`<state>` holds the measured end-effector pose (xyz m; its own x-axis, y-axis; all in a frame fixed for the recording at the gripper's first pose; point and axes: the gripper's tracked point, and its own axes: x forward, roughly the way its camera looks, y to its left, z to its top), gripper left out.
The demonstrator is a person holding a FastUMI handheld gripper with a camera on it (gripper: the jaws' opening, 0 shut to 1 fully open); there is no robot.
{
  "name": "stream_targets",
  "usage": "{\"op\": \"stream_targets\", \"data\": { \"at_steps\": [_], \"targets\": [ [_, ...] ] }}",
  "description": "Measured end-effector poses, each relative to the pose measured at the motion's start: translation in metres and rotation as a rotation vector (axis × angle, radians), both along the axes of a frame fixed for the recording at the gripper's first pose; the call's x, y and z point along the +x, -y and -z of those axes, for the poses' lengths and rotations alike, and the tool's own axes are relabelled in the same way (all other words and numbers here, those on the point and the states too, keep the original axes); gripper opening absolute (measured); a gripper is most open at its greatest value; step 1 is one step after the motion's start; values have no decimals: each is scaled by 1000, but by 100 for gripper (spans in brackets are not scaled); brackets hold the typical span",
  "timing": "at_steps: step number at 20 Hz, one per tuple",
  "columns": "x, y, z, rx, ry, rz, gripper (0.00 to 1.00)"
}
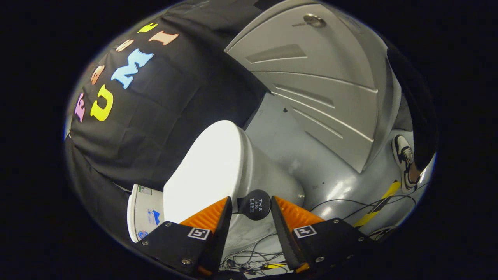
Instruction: Open the toilet lid.
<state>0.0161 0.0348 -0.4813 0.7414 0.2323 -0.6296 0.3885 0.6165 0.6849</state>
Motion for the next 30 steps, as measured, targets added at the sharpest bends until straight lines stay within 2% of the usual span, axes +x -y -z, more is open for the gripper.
{"op": "stream_targets", "data": {
  "at_steps": [5, 6, 9, 14, 19, 25, 30],
  "targets": [
    [3, 9, 6, 46, 9, 44, 39],
    [3, 10, 5, 55, 12, 53, 27],
    [4, 12, 4, 47, 8, 52, 20],
    [4, 13, -7, -33, 5, 15, 3],
    [5, 13, -28, -148, 6, -37, 1],
    [6, 12, -62, -207, 29, -25, 1],
    [9, 7, -97, -291, 78, -58, 1]
  ]
}}
